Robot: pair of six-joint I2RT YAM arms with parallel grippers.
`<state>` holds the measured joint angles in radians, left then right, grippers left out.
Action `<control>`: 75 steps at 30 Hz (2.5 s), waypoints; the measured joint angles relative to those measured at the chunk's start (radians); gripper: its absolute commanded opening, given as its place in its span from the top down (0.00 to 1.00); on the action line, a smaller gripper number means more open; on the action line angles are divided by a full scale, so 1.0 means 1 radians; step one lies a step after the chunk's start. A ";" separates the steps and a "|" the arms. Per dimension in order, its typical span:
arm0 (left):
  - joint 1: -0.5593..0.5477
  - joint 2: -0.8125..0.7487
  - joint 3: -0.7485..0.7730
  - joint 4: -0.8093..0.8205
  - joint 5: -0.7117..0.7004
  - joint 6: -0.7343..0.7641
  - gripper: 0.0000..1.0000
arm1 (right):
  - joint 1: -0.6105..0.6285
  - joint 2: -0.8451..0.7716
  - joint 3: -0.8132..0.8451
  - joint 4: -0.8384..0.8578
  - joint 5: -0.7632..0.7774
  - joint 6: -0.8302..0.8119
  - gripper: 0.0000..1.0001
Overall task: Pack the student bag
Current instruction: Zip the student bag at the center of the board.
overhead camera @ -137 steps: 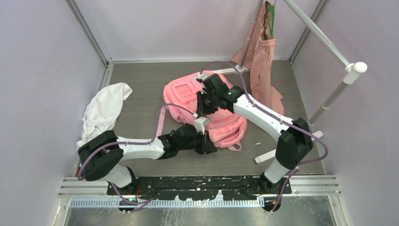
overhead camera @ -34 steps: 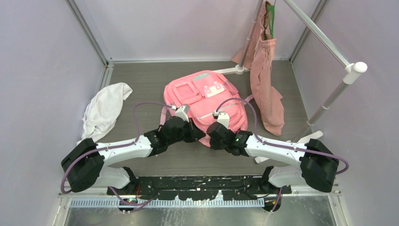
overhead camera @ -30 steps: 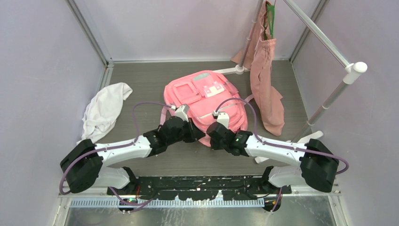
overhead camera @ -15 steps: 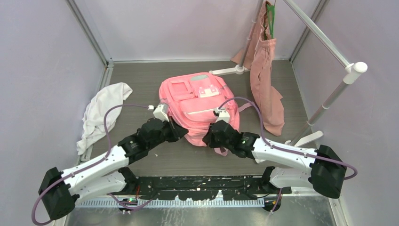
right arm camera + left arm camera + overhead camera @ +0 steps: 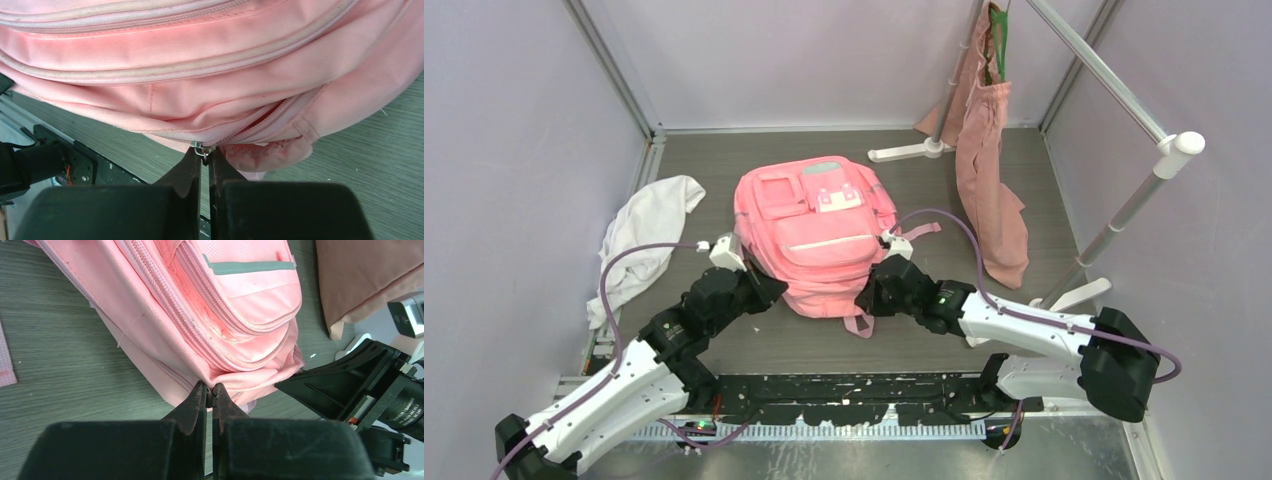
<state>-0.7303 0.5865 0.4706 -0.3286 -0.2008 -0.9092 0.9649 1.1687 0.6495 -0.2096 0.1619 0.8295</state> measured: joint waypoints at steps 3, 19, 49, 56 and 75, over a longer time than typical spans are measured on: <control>0.005 0.000 0.007 -0.027 0.002 0.010 1.00 | -0.010 0.000 -0.006 -0.004 -0.001 0.000 0.99; 0.435 0.130 0.190 -0.172 0.275 0.188 0.62 | -0.317 0.038 -0.014 -0.107 -0.063 -0.117 0.99; -0.335 0.678 0.367 0.123 0.159 0.895 0.36 | -0.185 0.061 -0.013 -0.060 -0.167 -0.114 0.99; -0.335 0.845 0.380 0.234 0.173 0.969 0.36 | -0.185 0.048 -0.014 -0.065 -0.167 -0.112 0.99; -0.294 0.761 0.255 0.445 0.201 0.940 1.00 | -0.226 -0.033 -0.026 -0.068 -0.187 -0.123 0.99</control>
<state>-1.0245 1.3476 0.7258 0.1165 0.0006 0.0303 0.7387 1.1355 0.6231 -0.2779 -0.0254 0.7067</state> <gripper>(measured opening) 0.016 0.085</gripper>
